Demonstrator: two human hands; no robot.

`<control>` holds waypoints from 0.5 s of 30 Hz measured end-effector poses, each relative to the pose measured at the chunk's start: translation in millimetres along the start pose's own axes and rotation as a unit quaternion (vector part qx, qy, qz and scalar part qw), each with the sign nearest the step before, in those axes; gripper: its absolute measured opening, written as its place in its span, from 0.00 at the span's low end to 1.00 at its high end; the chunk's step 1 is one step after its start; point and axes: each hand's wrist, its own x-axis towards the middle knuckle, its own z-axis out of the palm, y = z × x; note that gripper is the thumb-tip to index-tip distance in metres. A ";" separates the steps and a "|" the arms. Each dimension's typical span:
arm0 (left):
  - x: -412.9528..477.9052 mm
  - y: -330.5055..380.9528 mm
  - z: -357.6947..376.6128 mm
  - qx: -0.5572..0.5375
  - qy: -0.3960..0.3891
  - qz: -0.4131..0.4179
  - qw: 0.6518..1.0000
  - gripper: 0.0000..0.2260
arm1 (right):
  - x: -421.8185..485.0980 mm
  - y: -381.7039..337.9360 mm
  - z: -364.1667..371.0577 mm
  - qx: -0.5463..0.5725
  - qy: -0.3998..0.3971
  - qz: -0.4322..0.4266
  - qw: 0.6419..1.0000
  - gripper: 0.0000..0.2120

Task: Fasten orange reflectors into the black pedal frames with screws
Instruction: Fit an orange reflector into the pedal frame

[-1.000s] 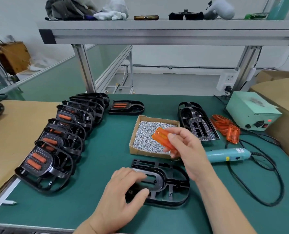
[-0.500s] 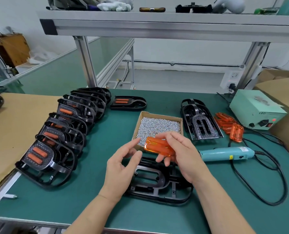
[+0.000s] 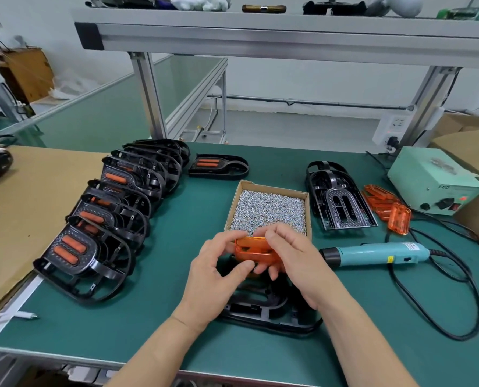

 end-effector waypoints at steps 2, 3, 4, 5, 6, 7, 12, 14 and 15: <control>-0.5 1.3 0.9 -0.003 0.006 0.007 1.000 0.21 | -1.1 1.9 1.0 0.005 0.006 -0.003 1.000 0.10; -0.7 2.1 1.0 -0.003 0.009 0.010 1.000 0.21 | -1.6 2.9 1.2 0.007 0.010 -0.009 1.000 0.08; -1.1 3.0 0.9 -0.001 0.013 0.011 1.000 0.21 | -2.2 3.7 0.7 0.009 0.014 -0.016 1.000 0.07; -1.4 4.2 0.6 -0.003 0.017 0.008 1.000 0.21 | -2.9 4.4 0.0 0.011 0.016 -0.024 1.000 0.06; -1.6 5.3 0.4 -0.009 0.021 0.004 1.000 0.21 | -3.5 4.7 -0.7 0.012 0.014 -0.033 0.999 0.06; -1.8 5.8 0.5 -0.018 0.023 0.002 1.000 0.21 | -4.3 4.8 -1.2 0.009 0.011 -0.043 0.999 0.07; -2.6 3.4 2.9 0.011 0.032 0.010 0.999 0.24 | -6.3 3.6 -1.4 -0.021 0.008 -0.072 0.997 0.20; -2.5 3.6 3.4 0.021 0.040 0.011 0.999 0.27 | -5.0 3.8 -1.7 -0.021 0.012 -0.069 0.997 0.22; -2.6 4.0 3.6 0.024 0.044 0.011 0.999 0.29 | -4.4 4.2 -1.8 -0.020 0.014 -0.066 0.998 0.23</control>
